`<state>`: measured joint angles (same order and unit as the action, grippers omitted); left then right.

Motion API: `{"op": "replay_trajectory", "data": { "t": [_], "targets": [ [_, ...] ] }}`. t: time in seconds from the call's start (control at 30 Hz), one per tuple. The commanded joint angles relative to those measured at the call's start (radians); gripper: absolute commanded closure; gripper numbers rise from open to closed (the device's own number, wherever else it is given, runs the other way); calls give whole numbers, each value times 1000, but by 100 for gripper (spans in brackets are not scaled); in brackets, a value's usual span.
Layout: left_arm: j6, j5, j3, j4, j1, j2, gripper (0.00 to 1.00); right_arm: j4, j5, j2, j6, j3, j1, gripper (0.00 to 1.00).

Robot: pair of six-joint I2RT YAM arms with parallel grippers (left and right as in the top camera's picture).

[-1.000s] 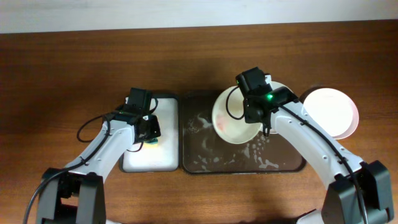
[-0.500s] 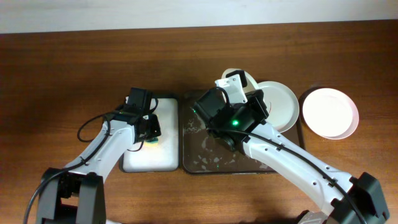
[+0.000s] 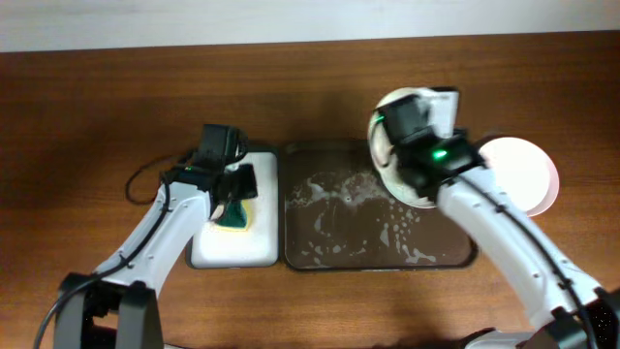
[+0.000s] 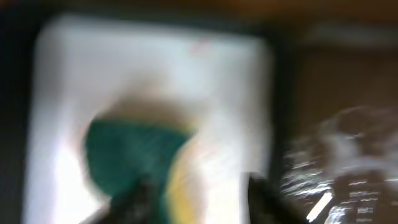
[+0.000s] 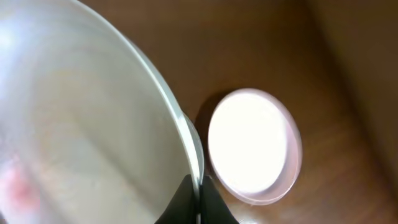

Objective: Clean dirty plates on tray and stack at the side
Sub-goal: 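Lift the pale plate with right gripper and stack it on the pink plate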

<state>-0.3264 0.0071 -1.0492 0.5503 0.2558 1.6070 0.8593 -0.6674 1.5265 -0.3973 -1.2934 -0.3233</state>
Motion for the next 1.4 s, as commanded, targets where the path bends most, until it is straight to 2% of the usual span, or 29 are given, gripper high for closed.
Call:
{"op": "replay_trajectory", "data": {
  "t": [0.0, 0.13, 0.23, 0.5, 0.7, 0.77, 0.8, 0.9, 0.97, 1.07, 1.37],
  "targets": [
    [59, 87, -30, -40, 78, -29, 98, 33, 294, -32, -57, -21, 215, 96],
    [59, 87, -30, -90, 185, -17, 100, 56, 520, -32, -56, -21, 521, 96],
    [59, 86, -30, -116, 234, 30, 100, 65, 592, -26, -56, -21, 678, 96],
    [60, 117, -30, -186, 285, 196, 100, 54, 585, 69, -65, -20, 908, 96],
    [59, 116, -30, -190, 286, 253, 100, 34, 585, 130, -64, -20, 940, 95],
    [59, 76, -30, -171, 286, 267, 100, 34, 590, 144, -64, -20, 940, 73],
    [59, 71, -30, -160, 286, 272, 100, 34, 593, 148, -64, -20, 939, 71],
    [58, 71, -29, -122, 285, 297, 100, 43, 722, 150, -35, -20, 938, 71],
    [3, 41, -29, -99, 282, 297, 100, 51, 770, 150, -22, -20, 930, 70],
    [-71, 3, -29, -44, 254, 297, 100, 68, 772, 150, -2, -20, 890, 70],
    [-73, -42, -29, 27, 168, 297, 100, 76, 773, 150, 21, -20, 784, 70]
  ]
}}
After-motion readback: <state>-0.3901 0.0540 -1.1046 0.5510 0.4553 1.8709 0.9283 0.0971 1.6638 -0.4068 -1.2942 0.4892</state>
